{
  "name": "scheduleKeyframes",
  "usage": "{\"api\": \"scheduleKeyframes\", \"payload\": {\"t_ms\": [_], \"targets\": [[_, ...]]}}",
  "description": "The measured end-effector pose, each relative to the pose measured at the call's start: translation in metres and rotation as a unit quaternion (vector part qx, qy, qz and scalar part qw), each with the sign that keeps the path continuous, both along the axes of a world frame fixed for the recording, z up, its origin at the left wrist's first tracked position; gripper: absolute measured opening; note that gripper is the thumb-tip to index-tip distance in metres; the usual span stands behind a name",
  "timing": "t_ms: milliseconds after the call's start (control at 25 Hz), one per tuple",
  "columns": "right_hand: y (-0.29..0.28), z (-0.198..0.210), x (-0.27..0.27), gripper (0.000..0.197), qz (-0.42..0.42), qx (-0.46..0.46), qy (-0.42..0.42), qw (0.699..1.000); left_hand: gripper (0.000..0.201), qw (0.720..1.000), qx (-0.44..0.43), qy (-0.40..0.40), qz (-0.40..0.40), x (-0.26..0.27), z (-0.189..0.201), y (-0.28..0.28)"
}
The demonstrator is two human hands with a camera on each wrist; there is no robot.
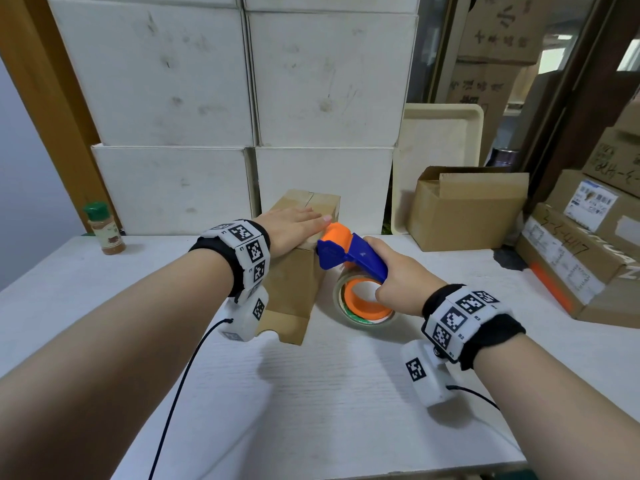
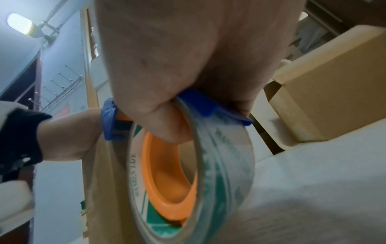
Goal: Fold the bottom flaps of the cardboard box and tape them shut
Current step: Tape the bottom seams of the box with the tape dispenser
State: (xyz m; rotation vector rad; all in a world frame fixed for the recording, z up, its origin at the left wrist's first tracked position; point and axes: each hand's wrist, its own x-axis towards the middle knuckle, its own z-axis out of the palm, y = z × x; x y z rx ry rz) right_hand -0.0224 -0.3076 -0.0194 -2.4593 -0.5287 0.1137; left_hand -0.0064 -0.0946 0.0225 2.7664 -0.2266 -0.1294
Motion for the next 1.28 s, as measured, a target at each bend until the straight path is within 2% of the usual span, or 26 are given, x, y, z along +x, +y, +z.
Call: {"api": "scheduleKeyframes", "payload": {"t_ms": [200,520,800,1000,1120,1280], "targets": [[-0.007,-0.010,0.001,0.066,-0.008,-0.034,-0.009,0.999,0.060,0.999,0.047,-0.017,0.003,0.002,-0.003,-0.001],[-0.008,-0.010,-0.001,0.067,-0.026,-0.047,-0.001,0.999,0.058,0.999,0.045,-0.015,0.003,0.003,-0.004,0.001],[0.005,-0.011,0.008,0.060,-0.037,-0.146,-0.036,0.988,0.058,0.998,0.054,-0.016,0.002,0.006,-0.004,-0.001],[0.003,0.002,0.012,0.072,-0.036,-0.226,-0.062,0.971,0.058,0.998,0.054,-0.011,-0.006,0.008,-0.006,0.000],[0.004,-0.005,0.008,0.073,-0.036,-0.188,-0.050,0.980,0.058,0.998,0.058,-0.015,-0.001,0.006,-0.005,0.000],[-0.005,-0.018,0.004,0.067,-0.042,-0.083,-0.032,0.995,0.060,0.998,0.065,-0.019,0.010,0.003,-0.004,0.001]]}}
